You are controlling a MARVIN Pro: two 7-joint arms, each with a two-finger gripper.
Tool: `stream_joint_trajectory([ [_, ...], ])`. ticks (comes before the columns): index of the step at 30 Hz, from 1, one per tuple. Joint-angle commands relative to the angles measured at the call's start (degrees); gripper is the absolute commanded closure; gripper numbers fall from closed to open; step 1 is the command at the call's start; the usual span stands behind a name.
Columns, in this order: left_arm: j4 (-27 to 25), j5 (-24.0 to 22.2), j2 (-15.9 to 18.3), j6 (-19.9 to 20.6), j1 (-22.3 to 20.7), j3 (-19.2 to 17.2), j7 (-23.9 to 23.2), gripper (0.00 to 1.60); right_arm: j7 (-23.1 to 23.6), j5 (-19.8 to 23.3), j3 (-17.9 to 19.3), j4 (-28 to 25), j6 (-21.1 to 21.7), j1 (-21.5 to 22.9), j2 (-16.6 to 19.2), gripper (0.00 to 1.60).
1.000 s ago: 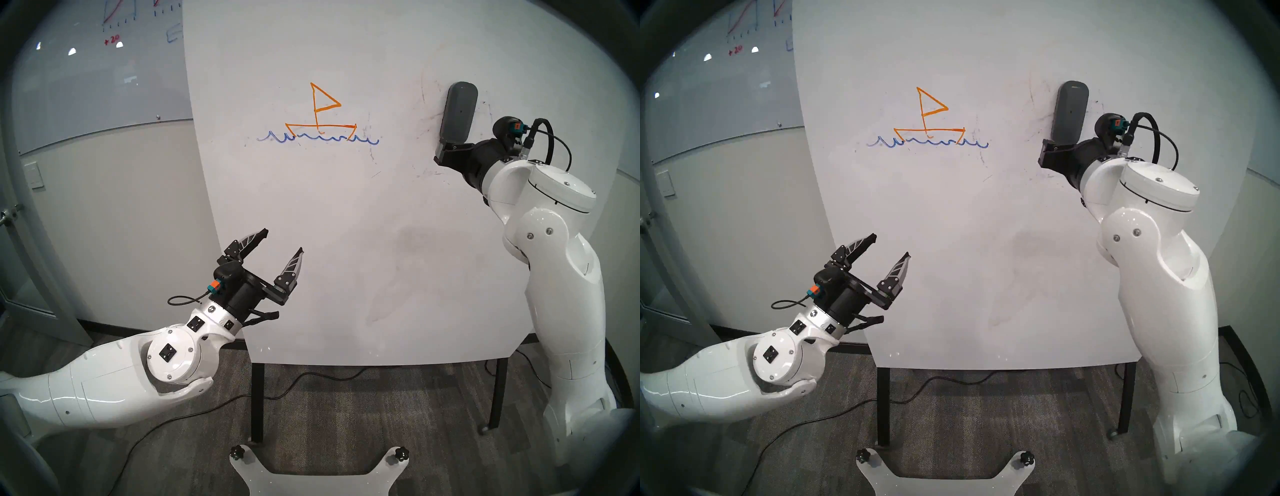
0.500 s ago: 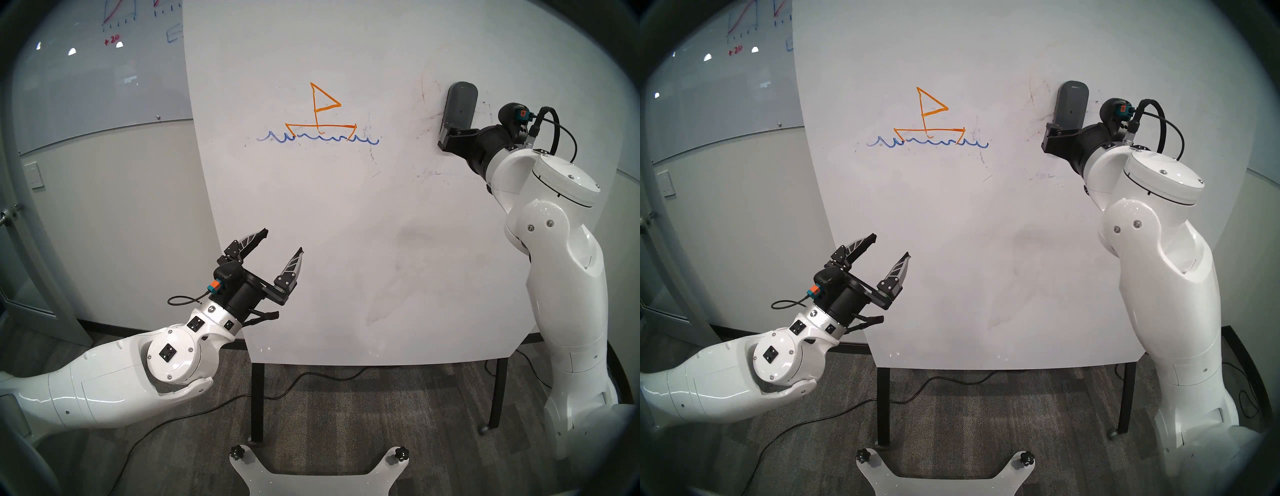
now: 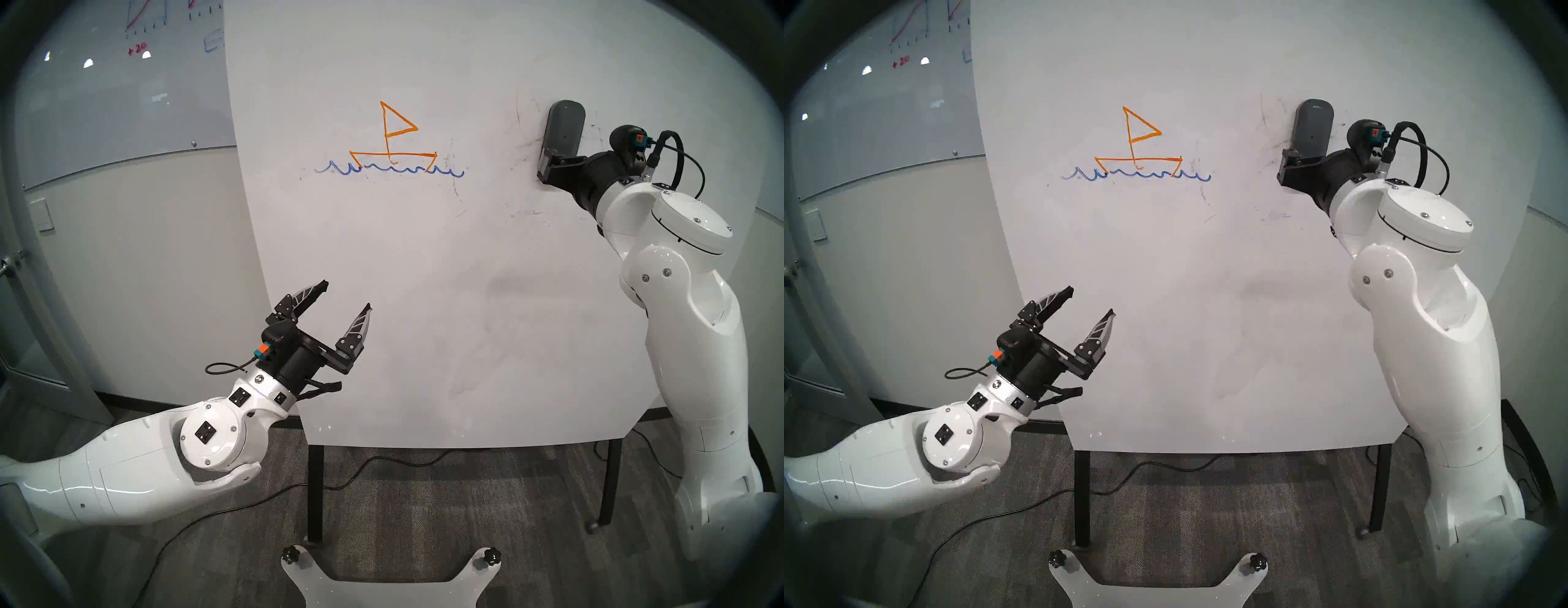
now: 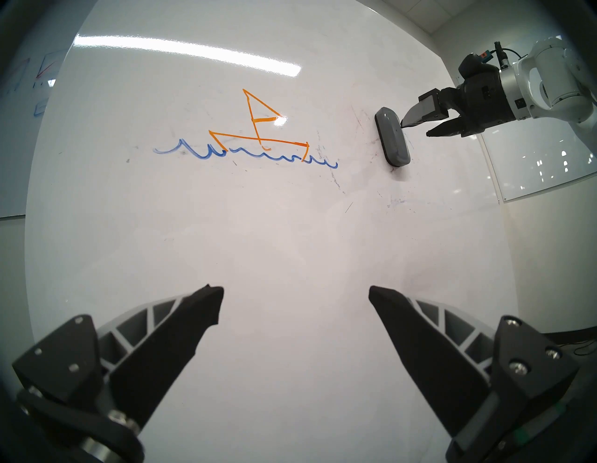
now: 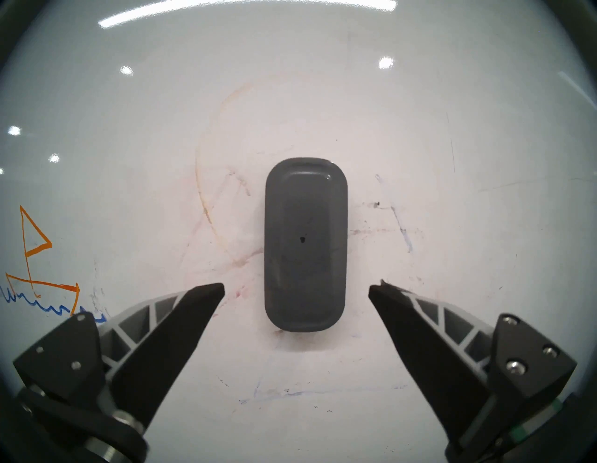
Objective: Erase all marks on the whiteboard with the eraser
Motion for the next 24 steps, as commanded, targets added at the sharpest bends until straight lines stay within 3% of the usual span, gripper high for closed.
stream_joint_trajectory([
  [1,-0.48,-0.02,0.02,-0.25,-0.57,-0.53,-0.05,0.0,0.33,-1.12,-1.53,2.43,-0.75,3.76,-0.81,0.0],
  [24,-0.48,-0.03,0.04,-0.27,-0.62,-0.47,-0.02,0.0,0.75,-2.01,-0.93,3.83,-1.0,4.55,-1.85,0.0],
])
